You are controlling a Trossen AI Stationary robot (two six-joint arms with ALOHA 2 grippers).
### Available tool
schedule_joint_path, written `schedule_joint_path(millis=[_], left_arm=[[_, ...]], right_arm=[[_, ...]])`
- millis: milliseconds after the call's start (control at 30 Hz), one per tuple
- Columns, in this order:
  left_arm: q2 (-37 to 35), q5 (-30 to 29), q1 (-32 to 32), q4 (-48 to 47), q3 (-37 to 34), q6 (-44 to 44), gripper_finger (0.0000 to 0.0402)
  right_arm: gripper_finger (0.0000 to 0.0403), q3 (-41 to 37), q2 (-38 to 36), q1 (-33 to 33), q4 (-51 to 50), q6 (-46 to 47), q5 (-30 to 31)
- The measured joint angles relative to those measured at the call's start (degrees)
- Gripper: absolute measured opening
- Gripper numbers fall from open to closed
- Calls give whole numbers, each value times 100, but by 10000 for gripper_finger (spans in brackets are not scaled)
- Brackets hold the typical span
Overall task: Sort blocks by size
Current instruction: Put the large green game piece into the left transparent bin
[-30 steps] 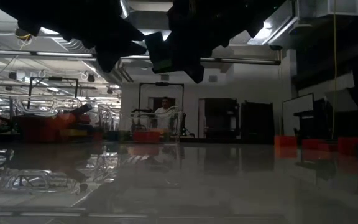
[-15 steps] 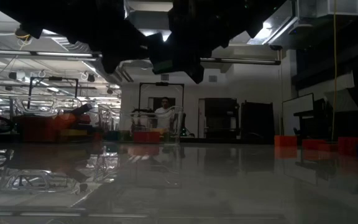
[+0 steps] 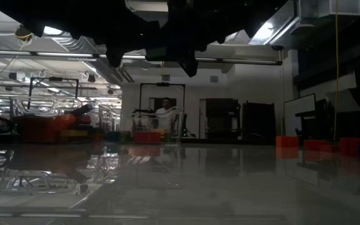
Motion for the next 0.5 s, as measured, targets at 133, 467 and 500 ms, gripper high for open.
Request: schedule_joint_path(millis=[133, 467, 500], left_arm=[[0, 38, -11, -2, 0, 213, 99], [0, 66, -11, -27, 0, 163, 77], [0, 66, -9, -28, 0, 163, 77]], right_arm=[[104, -1, 0, 0, 0, -31, 11], [104, 0, 0, 7, -21, -33, 319], [104, 1, 0, 7, -19, -28, 317]])
